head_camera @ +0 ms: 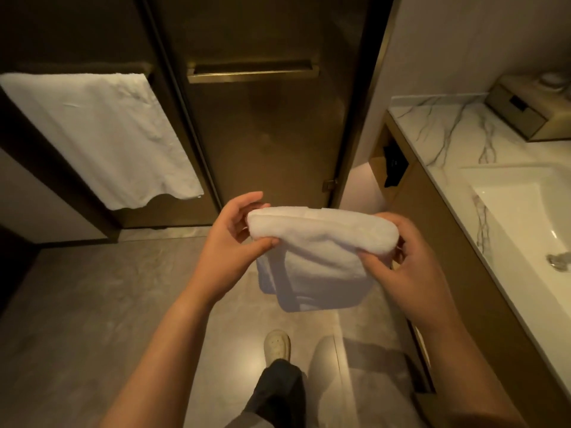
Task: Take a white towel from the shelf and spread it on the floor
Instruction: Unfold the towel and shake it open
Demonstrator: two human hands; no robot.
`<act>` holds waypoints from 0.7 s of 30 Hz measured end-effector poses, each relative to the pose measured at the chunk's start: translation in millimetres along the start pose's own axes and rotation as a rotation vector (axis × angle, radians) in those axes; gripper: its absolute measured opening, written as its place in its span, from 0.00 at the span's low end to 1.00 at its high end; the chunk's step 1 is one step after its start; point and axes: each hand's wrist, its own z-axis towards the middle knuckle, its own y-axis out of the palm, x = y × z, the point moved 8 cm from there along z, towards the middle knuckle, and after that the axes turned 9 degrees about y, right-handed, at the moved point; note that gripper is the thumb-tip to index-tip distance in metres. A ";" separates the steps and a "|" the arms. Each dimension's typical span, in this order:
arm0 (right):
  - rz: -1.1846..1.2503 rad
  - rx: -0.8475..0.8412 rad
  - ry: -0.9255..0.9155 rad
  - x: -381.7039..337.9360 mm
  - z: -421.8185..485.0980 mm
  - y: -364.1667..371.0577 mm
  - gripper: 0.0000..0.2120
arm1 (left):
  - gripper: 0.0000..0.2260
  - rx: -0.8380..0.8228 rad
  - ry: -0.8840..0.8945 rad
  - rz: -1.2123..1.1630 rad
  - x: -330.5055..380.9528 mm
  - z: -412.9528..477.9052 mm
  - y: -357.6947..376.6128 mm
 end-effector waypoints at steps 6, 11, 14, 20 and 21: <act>0.044 -0.020 -0.065 -38.5 -61.1 4.0 0.20 | 0.25 0.090 0.121 0.048 49.7 -67.1 -29.8; 0.061 -0.017 -0.133 -73.3 -107.8 26.1 0.20 | 0.28 0.124 0.147 0.042 75.6 -107.4 -67.5; 0.083 -0.007 -0.187 -92.8 -139.1 45.3 0.19 | 0.33 0.119 0.060 -0.012 72.1 -131.2 -90.7; 0.100 -0.007 -0.214 -122.4 -212.9 100.0 0.20 | 0.25 0.065 0.018 -0.009 67.9 -199.7 -148.0; 0.091 0.003 -0.204 -124.3 -225.3 109.6 0.20 | 0.23 0.068 0.035 -0.008 70.3 -213.4 -159.8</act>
